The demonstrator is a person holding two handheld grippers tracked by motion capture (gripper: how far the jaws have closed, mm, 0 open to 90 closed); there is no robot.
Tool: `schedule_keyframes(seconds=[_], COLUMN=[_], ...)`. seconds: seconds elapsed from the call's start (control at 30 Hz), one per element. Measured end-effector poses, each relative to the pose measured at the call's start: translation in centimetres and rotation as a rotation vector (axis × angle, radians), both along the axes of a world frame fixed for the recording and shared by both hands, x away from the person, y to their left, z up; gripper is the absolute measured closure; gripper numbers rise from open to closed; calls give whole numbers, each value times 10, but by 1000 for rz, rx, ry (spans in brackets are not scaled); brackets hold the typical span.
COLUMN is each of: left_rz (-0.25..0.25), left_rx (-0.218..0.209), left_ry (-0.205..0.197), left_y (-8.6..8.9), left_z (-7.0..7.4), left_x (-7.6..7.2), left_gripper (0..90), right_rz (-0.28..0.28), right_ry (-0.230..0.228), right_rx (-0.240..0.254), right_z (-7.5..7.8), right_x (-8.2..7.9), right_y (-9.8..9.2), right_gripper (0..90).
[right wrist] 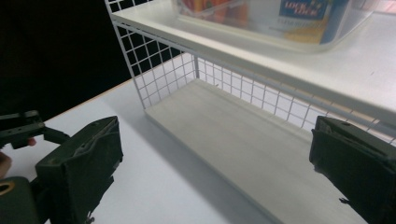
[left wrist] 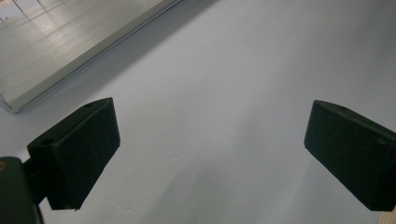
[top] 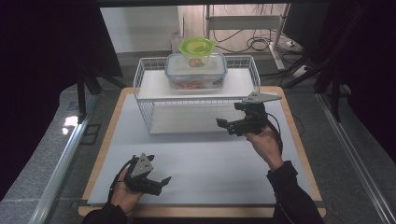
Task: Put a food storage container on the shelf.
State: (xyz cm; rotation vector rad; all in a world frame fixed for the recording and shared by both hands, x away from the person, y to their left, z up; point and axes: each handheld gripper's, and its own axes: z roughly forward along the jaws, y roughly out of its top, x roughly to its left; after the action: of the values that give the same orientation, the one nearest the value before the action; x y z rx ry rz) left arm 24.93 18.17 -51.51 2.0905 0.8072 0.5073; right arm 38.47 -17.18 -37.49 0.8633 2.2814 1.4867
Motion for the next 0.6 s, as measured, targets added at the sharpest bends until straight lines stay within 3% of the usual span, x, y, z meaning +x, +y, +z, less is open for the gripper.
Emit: schedule_keyframes(seconds=[0.17,0.37,0.6], left_rz=[0,-1,-1], left_rx=[-3,-4,-3], left_ry=[0,1,-2], left_y=[1,1,1], left_z=[0,0,0], left_x=[0,0,0], left_gripper=[33,33,33], right_rz=[-5,-23,-5], right_ry=[15,9,4], right_rx=[13,-7,-60], right_z=[-9,-13,-23], right_x=[-3,-7,-17], right_y=[-4,-5,-3], right_gripper=[19,0,0])
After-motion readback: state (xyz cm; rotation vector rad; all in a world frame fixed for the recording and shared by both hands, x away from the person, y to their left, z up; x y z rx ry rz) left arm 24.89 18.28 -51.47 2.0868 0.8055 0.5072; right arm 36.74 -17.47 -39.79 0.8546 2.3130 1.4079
